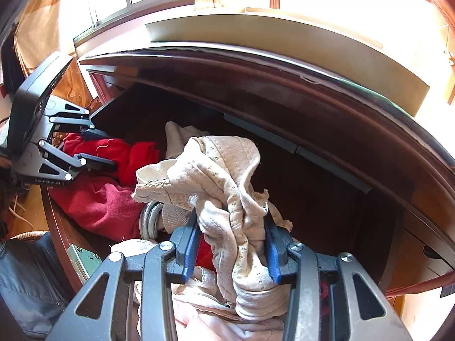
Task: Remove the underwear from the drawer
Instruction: 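Grasp beige underwear with the right tool while the left tool grasps red garment, then lift the beige underwear and red garment out of the drawer with both tools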
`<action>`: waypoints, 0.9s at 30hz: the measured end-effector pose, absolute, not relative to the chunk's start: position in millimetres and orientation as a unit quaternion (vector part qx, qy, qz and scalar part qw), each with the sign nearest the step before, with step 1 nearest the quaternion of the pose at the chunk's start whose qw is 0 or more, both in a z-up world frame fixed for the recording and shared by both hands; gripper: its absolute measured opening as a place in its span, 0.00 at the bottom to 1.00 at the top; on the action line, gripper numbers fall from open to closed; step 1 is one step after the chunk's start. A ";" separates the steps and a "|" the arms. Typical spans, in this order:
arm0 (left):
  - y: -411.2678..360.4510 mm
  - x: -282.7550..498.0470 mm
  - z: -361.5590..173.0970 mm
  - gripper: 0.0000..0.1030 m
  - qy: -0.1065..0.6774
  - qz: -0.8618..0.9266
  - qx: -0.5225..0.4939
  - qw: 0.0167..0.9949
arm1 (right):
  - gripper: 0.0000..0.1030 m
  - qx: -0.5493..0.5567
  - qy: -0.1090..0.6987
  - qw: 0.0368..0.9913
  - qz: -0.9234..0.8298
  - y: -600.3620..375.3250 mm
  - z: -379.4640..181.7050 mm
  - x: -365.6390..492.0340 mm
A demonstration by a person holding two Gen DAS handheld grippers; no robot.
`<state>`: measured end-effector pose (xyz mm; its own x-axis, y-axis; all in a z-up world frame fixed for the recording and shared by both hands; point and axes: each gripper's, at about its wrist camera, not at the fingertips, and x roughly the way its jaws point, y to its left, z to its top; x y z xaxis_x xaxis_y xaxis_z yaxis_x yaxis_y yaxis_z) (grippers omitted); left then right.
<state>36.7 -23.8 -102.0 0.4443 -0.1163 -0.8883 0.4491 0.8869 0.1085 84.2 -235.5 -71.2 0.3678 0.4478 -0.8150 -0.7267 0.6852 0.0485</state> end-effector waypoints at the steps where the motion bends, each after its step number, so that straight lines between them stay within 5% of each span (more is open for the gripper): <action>1: -24.2 35.4 -101.1 0.26 0.496 -0.167 0.166 0.835 | 0.41 -0.163 0.428 0.812 0.361 -237.5 -70.6 84.2; 27: 11.5 -15.8 -51.6 0.23 0.364 -0.129 0.058 0.921 | 0.41 -0.124 0.376 0.836 0.380 -265.1 -60.4 64.8</action>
<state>-15.8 11.5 -51.6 0.7022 -0.1958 -0.6846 0.2796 0.9600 0.0122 64.8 -265.1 -60.4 0.4283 0.5413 -0.7236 -0.7281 0.6810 0.0784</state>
